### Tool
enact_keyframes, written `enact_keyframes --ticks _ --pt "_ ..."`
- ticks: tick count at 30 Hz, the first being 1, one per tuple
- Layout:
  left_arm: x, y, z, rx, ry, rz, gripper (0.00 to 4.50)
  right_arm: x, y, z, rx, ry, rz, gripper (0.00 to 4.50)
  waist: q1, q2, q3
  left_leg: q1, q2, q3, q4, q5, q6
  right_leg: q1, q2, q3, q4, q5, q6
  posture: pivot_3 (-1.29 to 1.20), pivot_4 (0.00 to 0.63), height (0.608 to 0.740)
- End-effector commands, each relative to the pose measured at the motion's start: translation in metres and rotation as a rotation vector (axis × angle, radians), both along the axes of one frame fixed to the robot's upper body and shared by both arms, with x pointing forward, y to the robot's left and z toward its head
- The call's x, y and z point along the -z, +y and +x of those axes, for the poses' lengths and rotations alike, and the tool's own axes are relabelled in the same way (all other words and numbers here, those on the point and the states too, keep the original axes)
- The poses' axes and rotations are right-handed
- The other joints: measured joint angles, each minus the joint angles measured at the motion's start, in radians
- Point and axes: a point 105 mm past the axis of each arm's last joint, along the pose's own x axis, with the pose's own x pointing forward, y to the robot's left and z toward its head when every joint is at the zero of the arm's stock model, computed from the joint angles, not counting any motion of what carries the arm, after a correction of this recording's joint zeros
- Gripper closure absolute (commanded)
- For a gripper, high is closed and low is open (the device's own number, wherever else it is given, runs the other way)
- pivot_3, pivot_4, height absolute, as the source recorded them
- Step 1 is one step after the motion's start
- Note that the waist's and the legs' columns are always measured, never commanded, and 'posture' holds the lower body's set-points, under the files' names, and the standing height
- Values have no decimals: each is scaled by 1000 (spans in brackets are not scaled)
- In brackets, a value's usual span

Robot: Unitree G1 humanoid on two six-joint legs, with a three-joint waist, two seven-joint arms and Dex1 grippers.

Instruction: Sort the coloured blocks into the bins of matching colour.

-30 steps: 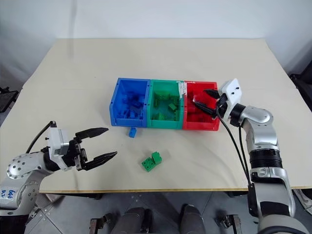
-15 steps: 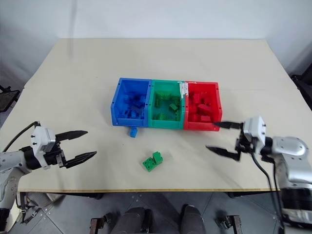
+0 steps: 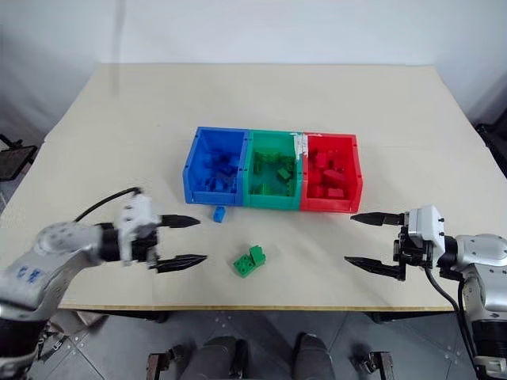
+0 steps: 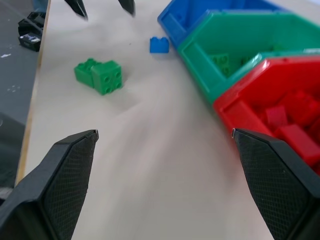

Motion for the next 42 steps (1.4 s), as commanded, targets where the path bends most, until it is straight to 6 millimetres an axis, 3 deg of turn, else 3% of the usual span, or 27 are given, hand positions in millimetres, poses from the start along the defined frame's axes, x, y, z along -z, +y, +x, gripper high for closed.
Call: enact_keyframes --ticks 1,5,8,19,22,28,30,35,39,42 --pt "-7 -34 0 34 40 -1 0 -6 3 0 0 -32 14 14 3 0 0 0 0 0 0 0 0 0 0 0 0 0 0 0 150 740" --pt "-6 -67 -4 91 150 -24 0 -5 5 0 9 -41 20 14 1 0 0 -1 -1 0 0 0 0 -1 0 0 0 0 0 0 150 740" --pt "0 -81 -4 98 186 10 0 -4 7 -1 18 -49 24 14 0 0 0 -1 0 0 0 0 0 -1 1 0 0 0 0 0 150 740" --pt "17 -94 -2 134 171 131 0 -5 9 -7 56 -69 31 14 3 0 0 -1 -1 0 0 0 0 0 1 0 0 0 0 0 150 740" --pt "20 -94 -2 142 174 141 584 -5 10 -9 62 -67 35 0 2 0 0 -1 -1 0 1 0 0 0 1 0 -1 0 0 0 150 740" --pt "22 -93 -6 168 192 158 2529 -5 12 -10 54 -59 33 0 3 0 0 -1 -1 0 1 0 0 0 1 0 -1 0 0 0 150 740" --pt "21 -95 -6 171 210 137 2954 -5 12 -9 51 -60 33 0 3 0 0 -1 -1 -1 1 0 0 0 1 0 -1 0 0 0 150 740" --pt "9 -95 10 143 133 90 2964 -8 10 -8 72 -82 52 0 3 0 0 -1 -1 -1 1 0 0 0 1 0 0 0 0 0 150 740" --pt "-19 -97 25 117 35 -54 2964 -16 7 -8 162 -123 144 0 5 0 0 -1 -1 -1 1 0 0 0 0 0 0 0 0 0 150 740" --pt "-46 -95 53 28 -153 -156 2964 -22 2 -9 268 -164 224 0 7 0 0 -1 -1 -1 1 0 0 0 0 0 0 0 0 0 150 740"
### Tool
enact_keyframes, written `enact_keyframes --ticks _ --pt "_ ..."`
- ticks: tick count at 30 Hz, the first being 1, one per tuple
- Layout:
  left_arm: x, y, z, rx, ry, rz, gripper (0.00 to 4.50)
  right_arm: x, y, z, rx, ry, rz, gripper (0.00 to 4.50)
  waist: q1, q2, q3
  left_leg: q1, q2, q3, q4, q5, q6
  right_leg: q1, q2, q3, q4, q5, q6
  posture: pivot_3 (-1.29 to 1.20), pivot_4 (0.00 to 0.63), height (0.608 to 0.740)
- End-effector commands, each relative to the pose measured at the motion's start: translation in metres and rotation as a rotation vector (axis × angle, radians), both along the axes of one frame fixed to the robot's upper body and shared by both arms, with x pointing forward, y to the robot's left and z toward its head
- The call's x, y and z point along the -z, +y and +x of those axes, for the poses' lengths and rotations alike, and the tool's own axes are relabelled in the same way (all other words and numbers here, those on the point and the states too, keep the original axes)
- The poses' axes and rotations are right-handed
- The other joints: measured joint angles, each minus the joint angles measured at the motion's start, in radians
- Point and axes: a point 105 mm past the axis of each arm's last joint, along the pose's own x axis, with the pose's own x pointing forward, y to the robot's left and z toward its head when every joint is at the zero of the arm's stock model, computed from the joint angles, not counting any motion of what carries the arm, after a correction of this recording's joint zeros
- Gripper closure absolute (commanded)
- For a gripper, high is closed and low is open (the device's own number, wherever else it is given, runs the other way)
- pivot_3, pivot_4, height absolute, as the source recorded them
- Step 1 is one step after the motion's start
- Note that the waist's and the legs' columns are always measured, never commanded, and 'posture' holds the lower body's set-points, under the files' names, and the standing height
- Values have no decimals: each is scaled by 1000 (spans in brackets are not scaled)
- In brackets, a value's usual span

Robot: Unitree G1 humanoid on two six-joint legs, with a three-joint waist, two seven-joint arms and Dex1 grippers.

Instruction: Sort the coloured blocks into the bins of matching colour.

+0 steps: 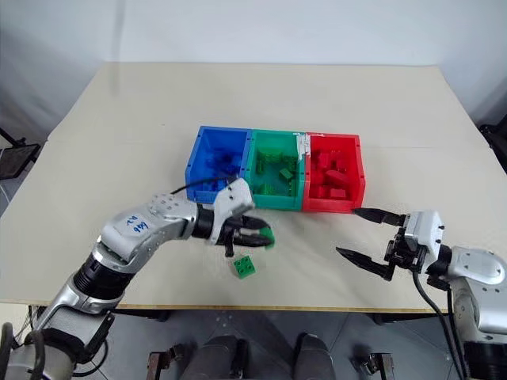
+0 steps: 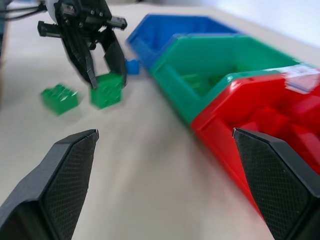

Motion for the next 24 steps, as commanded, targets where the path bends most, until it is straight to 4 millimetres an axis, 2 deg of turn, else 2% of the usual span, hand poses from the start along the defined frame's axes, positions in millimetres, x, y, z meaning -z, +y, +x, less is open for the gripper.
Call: enact_keyframes --ticks 1,6,8,13,15,18,22,24 --pt "-45 4 33 -120 -259 -147 2964 -19 -7 -2 125 -98 96 0 1 0 0 0 0 0 0 0 0 0 0 0 0 0 0 0 150 740" --pt "-70 3 60 -190 -448 -246 2964 -28 -18 -2 273 -164 177 0 0 0 0 0 -5 1 0 0 0 0 0 0 0 0 0 0 150 740" --pt "-70 1 69 -185 -508 -255 2964 -30 -23 -3 325 -190 198 0 0 0 0 0 -5 1 0 0 0 0 0 0 1 0 0 0 150 740" --pt "-70 -9 82 -181 -492 -349 2964 -22 -22 -10 333 -172 184 0 4 0 0 0 -6 4 0 0 0 0 0 0 0 0 0 0 150 740" --pt "-67 -10 85 -175 -479 -358 2234 -22 -19 -9 320 -173 177 0 2 0 0 0 -6 6 0 0 1 0 0 0 0 0 1 0 150 740" --pt "-66 -7 85 -176 -492 -355 1373 -24 -14 -7 287 -173 167 0 -2 0 0 0 -6 6 0 0 1 0 0 -1 1 0 1 0 150 740" --pt "-62 11 78 -171 -486 -370 76 -25 -4 0 212 -165 139 0 -9 0 0 0 -5 5 0 0 1 -1 0 0 1 0 1 0 150 740" --pt "-56 26 69 -147 -493 -355 34 -24 4 4 156 -154 118 0 -12 0 0 0 -5 4 0 0 1 -1 0 0 1 0 1 0 150 740"
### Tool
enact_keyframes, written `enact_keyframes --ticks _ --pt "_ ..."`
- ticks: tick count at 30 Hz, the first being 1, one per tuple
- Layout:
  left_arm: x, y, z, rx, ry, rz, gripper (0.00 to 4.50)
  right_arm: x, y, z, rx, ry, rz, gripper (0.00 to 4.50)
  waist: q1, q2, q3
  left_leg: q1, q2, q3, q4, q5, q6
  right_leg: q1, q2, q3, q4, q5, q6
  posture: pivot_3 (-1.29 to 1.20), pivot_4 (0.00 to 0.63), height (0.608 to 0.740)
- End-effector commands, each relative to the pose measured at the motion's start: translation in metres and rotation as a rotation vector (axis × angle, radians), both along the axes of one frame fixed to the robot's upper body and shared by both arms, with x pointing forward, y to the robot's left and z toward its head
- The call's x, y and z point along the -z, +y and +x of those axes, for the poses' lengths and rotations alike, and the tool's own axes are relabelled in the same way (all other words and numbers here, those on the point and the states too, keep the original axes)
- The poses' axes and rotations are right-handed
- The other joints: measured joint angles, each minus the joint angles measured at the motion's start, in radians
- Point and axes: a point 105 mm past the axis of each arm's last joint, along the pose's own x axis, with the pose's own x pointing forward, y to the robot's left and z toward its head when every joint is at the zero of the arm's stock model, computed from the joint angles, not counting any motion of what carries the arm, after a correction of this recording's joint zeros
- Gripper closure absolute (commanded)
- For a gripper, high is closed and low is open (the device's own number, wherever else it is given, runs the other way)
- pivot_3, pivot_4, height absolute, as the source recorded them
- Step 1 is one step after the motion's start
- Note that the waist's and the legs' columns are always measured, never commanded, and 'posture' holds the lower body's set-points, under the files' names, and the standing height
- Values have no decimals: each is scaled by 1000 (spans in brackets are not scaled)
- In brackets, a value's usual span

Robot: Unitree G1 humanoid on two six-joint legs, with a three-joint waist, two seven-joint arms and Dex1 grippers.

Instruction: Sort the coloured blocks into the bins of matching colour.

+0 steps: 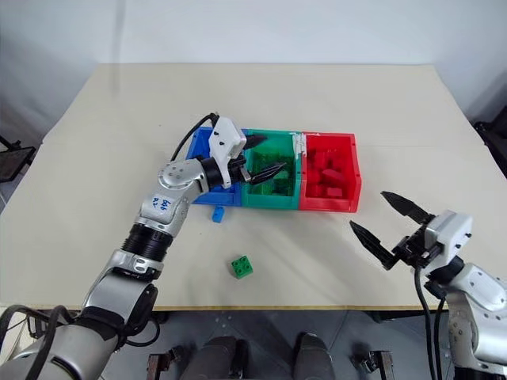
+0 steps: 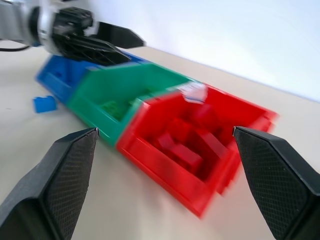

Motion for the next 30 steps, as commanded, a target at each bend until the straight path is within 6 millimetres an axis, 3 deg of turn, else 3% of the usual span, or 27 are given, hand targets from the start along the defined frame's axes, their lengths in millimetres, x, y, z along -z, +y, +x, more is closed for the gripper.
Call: enact_keyframes --ticks 1,6,12,18,23,27,30 --pt "-7 24 -18 41 -56 -5 34 -6 10 2 -87 -18 -54 0 -2 0 0 0 0 0 0 0 0 0 0 0 0 0 0 0 150 740" --pt "19 90 -63 71 -16 69 34 -3 27 8 -278 29 -165 0 -17 0 0 1 5 -1 0 0 0 0 0 0 0 0 0 0 150 740" --pt "41 177 -102 -115 -6 191 34 9 41 6 -494 65 -309 0 -13 0 0 1 6 -3 0 0 0 0 -1 0 -1 0 0 0 150 740" --pt "56 213 -137 -188 68 210 34 18 50 6 -605 97 -318 0 0 -1 0 1 6 -3 0 0 0 0 -1 0 -1 0 0 0 150 740" --pt "63 203 -153 -95 167 251 34 20 49 5 -636 100 -319 0 6 -1 0 0 6 -3 0 -1 0 0 -1 -1 -1 0 -1 0 150 740" --pt "70 165 -162 64 301 307 34 18 36 0 -622 109 -327 0 4 -1 0 0 6 -3 0 -1 0 0 -1 0 -1 1 -1 0 150 740" --pt "74 123 -160 141 316 364 34 20 22 -9 -604 128 -357 0 6 0 0 1 6 -3 -1 -1 0 0 -1 0 -1 1 -1 0 150 740"
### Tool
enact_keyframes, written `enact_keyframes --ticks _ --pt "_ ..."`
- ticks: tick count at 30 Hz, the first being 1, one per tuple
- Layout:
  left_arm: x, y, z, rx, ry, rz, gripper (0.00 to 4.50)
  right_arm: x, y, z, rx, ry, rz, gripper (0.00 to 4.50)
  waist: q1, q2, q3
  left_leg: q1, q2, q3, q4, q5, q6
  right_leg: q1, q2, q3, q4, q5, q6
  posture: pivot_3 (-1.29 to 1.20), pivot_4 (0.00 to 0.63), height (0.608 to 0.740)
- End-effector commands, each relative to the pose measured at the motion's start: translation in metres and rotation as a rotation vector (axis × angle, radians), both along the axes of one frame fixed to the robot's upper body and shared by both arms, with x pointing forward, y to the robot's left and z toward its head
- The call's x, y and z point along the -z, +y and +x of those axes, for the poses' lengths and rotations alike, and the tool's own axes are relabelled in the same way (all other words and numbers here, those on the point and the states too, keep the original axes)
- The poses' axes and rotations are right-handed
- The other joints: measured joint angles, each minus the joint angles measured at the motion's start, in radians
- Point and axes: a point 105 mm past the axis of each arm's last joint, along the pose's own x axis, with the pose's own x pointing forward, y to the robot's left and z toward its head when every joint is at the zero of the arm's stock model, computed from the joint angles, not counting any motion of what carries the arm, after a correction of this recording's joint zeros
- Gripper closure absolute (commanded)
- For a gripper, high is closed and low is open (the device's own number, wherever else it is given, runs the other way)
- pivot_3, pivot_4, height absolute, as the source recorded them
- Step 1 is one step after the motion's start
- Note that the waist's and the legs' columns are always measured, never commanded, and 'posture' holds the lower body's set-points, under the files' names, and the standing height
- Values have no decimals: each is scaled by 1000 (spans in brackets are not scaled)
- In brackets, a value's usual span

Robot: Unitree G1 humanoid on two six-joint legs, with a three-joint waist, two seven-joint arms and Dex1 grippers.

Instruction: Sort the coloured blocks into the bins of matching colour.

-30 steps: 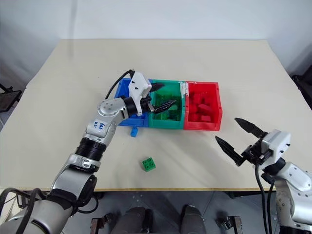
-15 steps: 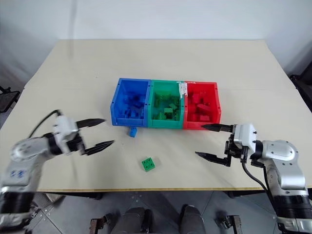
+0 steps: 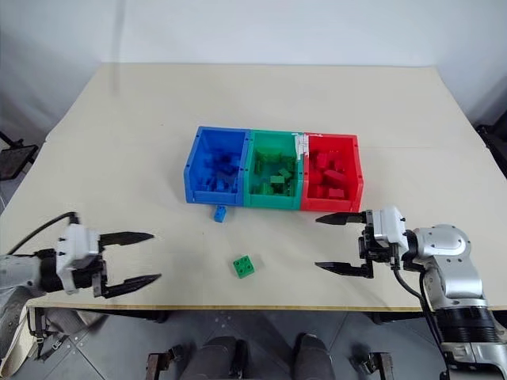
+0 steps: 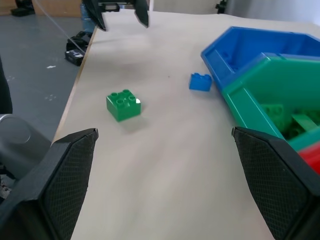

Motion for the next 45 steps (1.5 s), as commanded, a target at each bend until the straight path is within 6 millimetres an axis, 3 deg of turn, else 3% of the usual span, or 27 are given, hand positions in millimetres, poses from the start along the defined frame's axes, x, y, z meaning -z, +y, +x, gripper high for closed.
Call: enact_keyframes --ticks 1,8,17,21,25,27,29,31,36,39,42,45 --pt "1 -44 1 68 12 30 34 -10 -15 -13 -8 -42 -21 0 1 0 0 0 0 0 0 0 0 0 0 0 0 0 0 0 150 740" --pt "15 -93 14 15 101 56 34 -2 -39 -33 61 25 -82 0 -3 0 0 1 1 3 0 0 0 0 1 1 1 0 0 0 150 740" --pt "37 -117 28 -5 123 99 34 -2 -42 -36 146 9 -62 0 1 0 0 1 0 3 1 0 0 1 1 1 0 0 0 0 150 740" --pt "37 -118 29 8 123 105 940 -1 -38 -39 150 9 -52 0 3 0 0 1 0 2 1 0 0 1 1 1 0 0 0 0 150 740" --pt "35 -115 29 21 121 97 2237 -1 -36 -43 153 9 -42 0 1 0 0 1 0 2 1 0 0 1 1 1 0 0 0 0 150 740" --pt "24 -123 22 122 100 26 2904 0 -33 -44 156 9 -31 0 2 0 0 1 1 2 1 0 0 1 1 1 0 0 0 0 150 740" --pt "16 -123 25 144 60 -10 3020 0 -32 -43 174 1 -13 0 2 0 0 1 1 2 1 0 0 1 1 1 0 0 0 0 150 740" --pt "8 -118 35 125 -1 -28 3020 -3 -30 -42 205 -11 22 0 2 0 0 1 1 2 1 0 0 1 1 1 0 0 0 0 150 740" --pt "-41 -121 78 45 -217 -185 3020 -17 -32 -26 400 -43 201 0 9 0 0 0 0 1 3 1 0 1 1 0 1 0 0 0 150 740" --pt "-54 -127 104 4 -320 -204 3020 -27 -37 -10 522 -120 281 0 10 0 -1 0 -1 2 5 1 0 2 1 1 1 1 1 0 150 740" --pt "-62 -133 145 -119 -407 -195 3020 -35 -39 1 628 -158 394 0 13 0 -1 0 -5 2 5 1 0 1 1 0 2 1 1 0 150 740" --pt "-69 -143 162 -148 -410 -248 3020 -33 -36 2 658 -163 401 0 16 0 -1 -1 -6 3 4 1 0 1 1 0 2 1 1 0 150 740"
